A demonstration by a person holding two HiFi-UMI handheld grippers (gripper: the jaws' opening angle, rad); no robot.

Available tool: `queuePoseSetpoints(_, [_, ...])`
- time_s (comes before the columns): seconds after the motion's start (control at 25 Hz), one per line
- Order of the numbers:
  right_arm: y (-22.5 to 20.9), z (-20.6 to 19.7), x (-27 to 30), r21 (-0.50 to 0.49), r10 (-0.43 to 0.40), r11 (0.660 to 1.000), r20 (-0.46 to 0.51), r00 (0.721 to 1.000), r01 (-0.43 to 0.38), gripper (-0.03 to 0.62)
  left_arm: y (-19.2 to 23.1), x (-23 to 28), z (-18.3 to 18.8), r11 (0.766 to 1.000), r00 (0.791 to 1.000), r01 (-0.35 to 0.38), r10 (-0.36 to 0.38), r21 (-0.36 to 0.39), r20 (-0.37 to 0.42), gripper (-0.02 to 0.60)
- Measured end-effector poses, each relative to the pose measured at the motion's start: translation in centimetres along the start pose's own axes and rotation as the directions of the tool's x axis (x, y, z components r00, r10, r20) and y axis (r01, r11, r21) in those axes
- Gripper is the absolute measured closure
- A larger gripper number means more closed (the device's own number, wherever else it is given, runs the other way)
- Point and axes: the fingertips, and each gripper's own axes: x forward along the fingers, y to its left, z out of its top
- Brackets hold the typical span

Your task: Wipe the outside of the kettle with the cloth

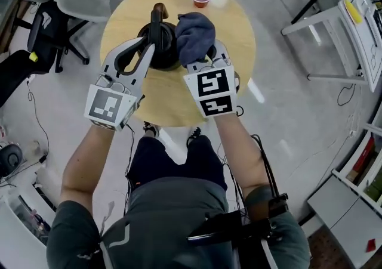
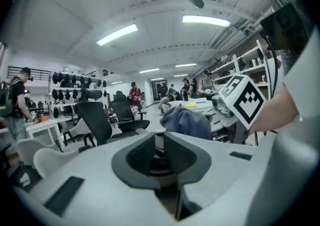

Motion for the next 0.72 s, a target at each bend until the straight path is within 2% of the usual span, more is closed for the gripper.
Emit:
queuePoseSetpoints(0.16, [-0.4, -0.5, 0.7, -0.094, -0.04, 0.995, 0.001, 0.999, 0.039, 0.54, -0.5, 0.1, 0.1, 0.997, 0.998, -0.066, 0.066, -0.041, 0.02, 0.531])
queuePoseSetpoints(0.32, [-1.9, -3.2, 2.1, -0.046, -0.101, 0.994, -0.032, 0.994, 0.1, 0.543, -0.2, 0.3, 0.2, 0.992, 0.995, -0.086, 0.091, -0.094, 0.047, 0.557])
queuePoseSetpoints(0.48, [-0.9, -7.8, 5.0, -0.006, -0.089, 0.996, -0.127, 0.988, 0.089, 0.543, 0.6, -0.4, -0.1, 0.987, 0.99, -0.115, 0.123, -0.109, 0.065, 0.571])
queuePoseSetpoints(0.72, [-1.0, -13.3, 7.2, -0.018, -0.106, 0.994, -0.236, 0.966, 0.104, 0.543, 0.4, -0.1, -0.8, 0.987, 0.991, -0.125, 0.13, -0.103, 0.044, 0.572])
